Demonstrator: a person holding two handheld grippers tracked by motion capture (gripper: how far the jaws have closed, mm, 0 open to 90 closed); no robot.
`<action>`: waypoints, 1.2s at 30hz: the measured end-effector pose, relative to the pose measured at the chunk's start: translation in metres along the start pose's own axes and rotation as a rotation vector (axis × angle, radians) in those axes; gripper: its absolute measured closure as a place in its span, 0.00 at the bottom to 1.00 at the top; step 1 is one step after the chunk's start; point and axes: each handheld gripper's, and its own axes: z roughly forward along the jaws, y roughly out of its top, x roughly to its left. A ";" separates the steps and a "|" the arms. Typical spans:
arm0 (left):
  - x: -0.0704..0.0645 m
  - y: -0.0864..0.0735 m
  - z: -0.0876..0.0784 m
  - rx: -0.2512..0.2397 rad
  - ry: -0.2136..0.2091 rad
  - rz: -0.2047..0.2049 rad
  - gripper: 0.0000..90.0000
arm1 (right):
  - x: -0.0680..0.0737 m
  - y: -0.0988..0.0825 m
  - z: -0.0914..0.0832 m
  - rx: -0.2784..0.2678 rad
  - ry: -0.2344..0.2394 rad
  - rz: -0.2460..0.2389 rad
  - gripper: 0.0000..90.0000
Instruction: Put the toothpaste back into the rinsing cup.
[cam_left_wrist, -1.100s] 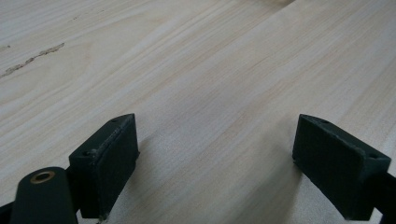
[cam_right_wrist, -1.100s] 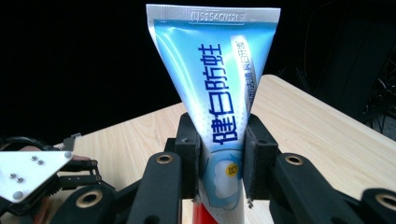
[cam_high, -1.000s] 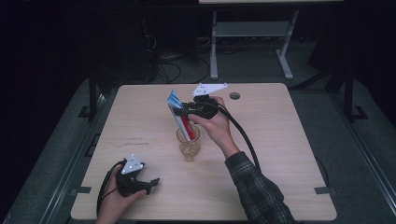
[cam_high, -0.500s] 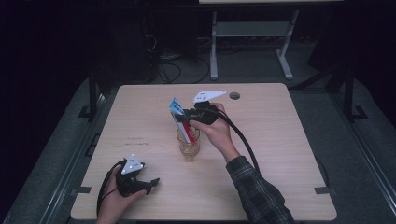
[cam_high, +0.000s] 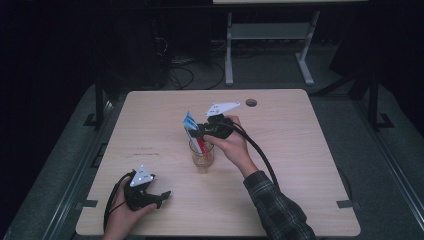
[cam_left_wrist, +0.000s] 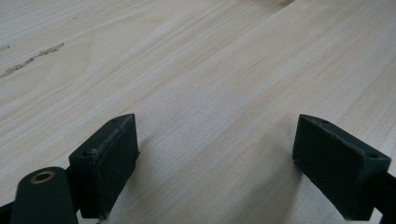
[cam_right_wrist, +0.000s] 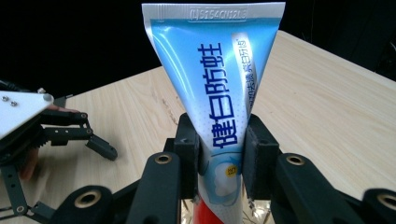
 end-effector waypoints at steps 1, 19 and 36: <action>0.000 0.000 0.000 0.000 0.000 0.000 0.15 | 0.000 0.000 0.000 0.000 0.000 0.000 0.78; 0.000 0.000 0.000 0.000 0.000 0.001 0.15 | 0.000 -0.001 -0.004 0.018 -0.018 -0.013 0.62; 0.000 0.000 0.000 -0.003 0.003 -0.007 0.15 | -0.014 -0.014 -0.045 0.007 -0.099 0.010 0.52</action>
